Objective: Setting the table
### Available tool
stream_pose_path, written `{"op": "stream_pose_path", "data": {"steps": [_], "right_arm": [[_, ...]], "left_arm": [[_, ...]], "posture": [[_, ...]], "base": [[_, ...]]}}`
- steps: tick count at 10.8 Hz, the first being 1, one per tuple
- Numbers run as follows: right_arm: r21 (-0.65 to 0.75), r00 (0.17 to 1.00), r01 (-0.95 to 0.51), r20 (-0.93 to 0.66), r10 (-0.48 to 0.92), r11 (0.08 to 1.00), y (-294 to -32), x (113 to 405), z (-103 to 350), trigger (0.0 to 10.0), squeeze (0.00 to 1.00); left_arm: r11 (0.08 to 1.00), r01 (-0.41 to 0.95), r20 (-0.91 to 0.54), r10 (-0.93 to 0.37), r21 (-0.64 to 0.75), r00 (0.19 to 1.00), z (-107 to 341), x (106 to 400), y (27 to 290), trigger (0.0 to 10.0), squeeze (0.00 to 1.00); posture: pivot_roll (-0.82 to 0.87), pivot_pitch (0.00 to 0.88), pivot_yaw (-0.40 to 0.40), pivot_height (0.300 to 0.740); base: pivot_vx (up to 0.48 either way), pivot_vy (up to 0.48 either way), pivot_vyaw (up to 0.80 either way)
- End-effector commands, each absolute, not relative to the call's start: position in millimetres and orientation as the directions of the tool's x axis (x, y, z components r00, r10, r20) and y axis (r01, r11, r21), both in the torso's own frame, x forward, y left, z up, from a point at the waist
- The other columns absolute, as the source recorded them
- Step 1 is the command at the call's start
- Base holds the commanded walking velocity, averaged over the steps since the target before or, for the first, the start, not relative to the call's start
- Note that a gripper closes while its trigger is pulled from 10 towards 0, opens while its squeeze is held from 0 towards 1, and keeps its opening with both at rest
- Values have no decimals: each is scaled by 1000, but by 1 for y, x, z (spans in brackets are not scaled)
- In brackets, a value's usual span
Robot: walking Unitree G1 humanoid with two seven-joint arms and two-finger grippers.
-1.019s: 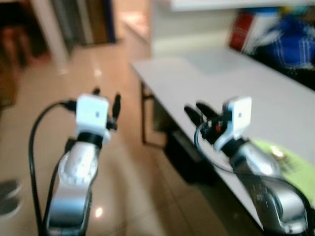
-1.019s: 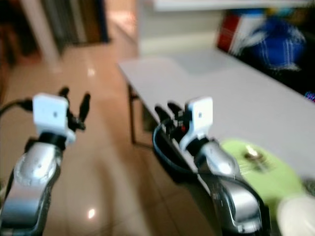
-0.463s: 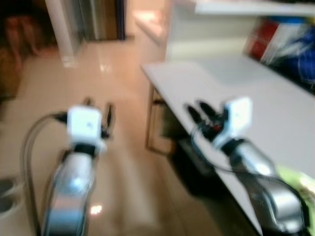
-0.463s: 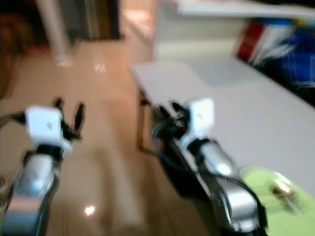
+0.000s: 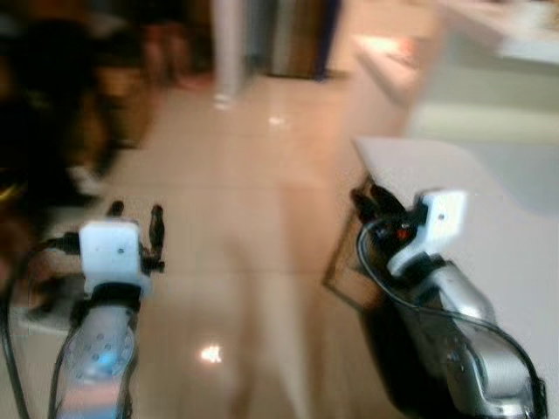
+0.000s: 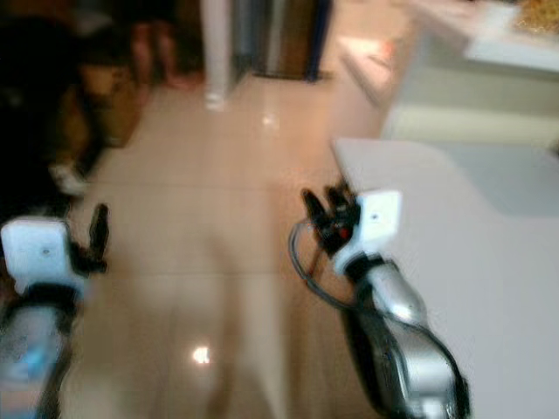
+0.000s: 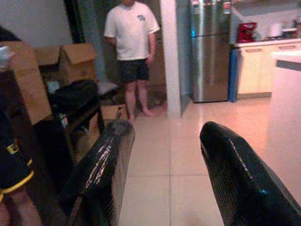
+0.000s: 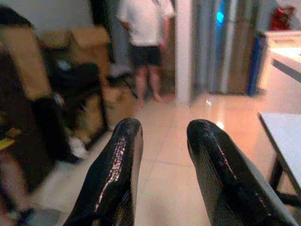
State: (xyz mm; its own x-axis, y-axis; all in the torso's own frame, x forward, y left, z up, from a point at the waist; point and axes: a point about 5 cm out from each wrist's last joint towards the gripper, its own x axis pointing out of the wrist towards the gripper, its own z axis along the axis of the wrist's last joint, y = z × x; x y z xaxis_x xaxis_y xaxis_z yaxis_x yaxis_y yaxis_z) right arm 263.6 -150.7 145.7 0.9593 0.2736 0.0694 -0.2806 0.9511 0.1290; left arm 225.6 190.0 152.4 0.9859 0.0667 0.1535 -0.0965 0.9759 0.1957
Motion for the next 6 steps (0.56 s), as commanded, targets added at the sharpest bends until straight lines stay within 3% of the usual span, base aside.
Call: {"op": "stream_pose_path", "data": {"steps": [1, 2, 4, 6], "right_arm": [[72, 969, -235, 88, 229, 969, -155, 264, 147, 10000, 0], [54, 972, -221, 88, 216, 974, -157, 263, 142, 10000, 0], [145, 991, -127, 70, 118, 981, -164, 264, 130, 10000, 0], [84, 994, -98, 59, 93, 992, -170, 266, 123, 10000, 0]], "left_arm": [[974, -103, 168, 69, 201, 983, 153, 229, 194, 10000, 0], [979, -103, 156, 76, 174, 985, 150, 229, 195, 10000, 0], [983, -91, 131, 71, 157, 989, 142, 234, 202, 10000, 0], [984, -49, 127, 27, 173, 992, 138, 243, 199, 10000, 0]], "posture": [[55, 0, -53, 740], [61, 0, -46, 740], [46, 0, -33, 740], [48, 0, -39, 740]], "base": [[368, 0, 0], [368, 0, 0], [364, 0, 0], [364, 0, 0]]}}
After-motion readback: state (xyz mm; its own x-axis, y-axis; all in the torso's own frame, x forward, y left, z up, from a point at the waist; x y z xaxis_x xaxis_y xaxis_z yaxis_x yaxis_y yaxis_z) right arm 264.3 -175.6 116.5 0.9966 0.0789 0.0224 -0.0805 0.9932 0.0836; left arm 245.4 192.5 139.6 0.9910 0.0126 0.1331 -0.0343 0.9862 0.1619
